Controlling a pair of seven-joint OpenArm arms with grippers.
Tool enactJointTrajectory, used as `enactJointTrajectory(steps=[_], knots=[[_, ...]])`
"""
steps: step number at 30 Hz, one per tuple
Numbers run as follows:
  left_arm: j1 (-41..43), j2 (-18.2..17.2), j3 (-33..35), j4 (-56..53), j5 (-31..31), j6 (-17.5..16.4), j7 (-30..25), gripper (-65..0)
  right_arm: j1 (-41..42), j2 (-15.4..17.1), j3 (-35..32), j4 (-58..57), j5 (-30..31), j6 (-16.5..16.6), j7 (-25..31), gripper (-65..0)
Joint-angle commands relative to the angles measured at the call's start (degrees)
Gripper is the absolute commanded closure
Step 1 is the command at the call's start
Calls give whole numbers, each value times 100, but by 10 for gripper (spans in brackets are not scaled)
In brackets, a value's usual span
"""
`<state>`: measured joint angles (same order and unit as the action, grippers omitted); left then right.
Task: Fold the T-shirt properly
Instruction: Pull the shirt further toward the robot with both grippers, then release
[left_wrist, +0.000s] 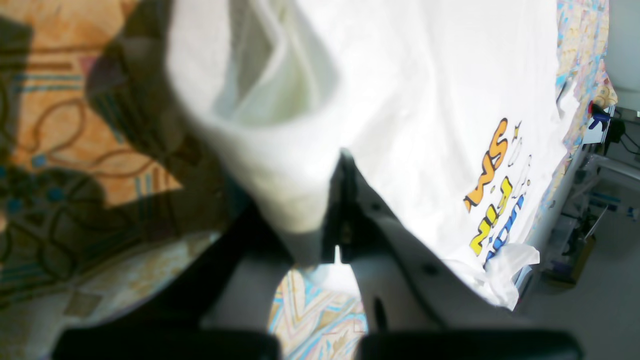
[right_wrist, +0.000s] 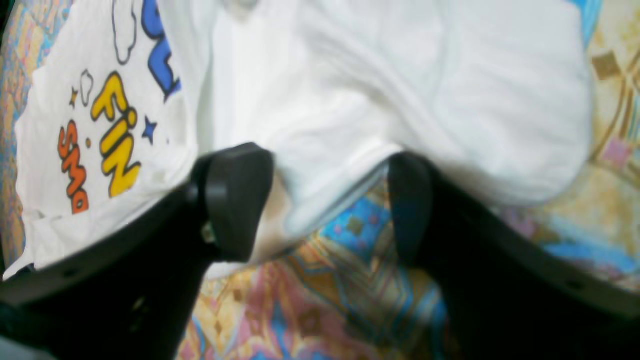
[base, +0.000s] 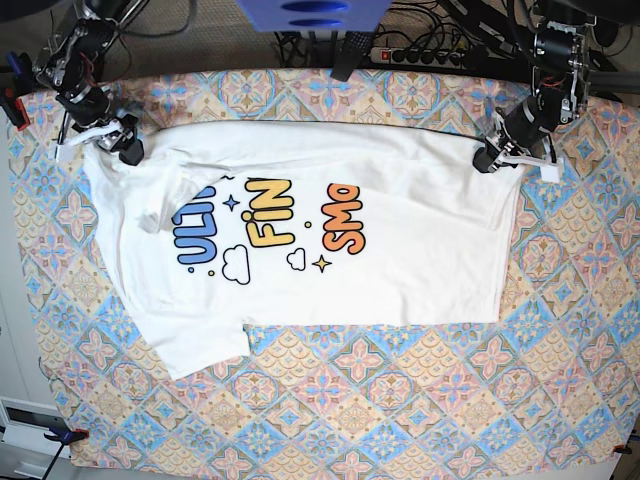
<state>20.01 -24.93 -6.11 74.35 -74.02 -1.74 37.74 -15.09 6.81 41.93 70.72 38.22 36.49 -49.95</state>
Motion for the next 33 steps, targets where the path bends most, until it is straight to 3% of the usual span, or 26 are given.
enactJointTrajectory(steps=[1, 4, 10, 11, 31, 33], knots=[[61, -96, -18, 7, 180, 196, 20, 0, -86, 106, 31, -34, -318, -234, -108, -399], [78, -105, -18, 7, 180, 196, 20, 0, -95, 132, 40, -34, -318, -234, -108, -328], [192, -105, -18, 16, 180, 196, 20, 0, -130, 132, 207, -26, -336, -234, -108, -24], [254, -105, -18, 16, 180, 196, 20, 0, -130, 132, 321, -26, -336, -234, -161, 0], [1397, -263, -18, 842, 197, 187, -7, 0, -1344, 106, 514, 941, -310, -216, -178, 0], [1414, -272, 17, 860, 197, 187, 29, 0, -1370, 106, 488, 941, -310, -216, -178, -25]])
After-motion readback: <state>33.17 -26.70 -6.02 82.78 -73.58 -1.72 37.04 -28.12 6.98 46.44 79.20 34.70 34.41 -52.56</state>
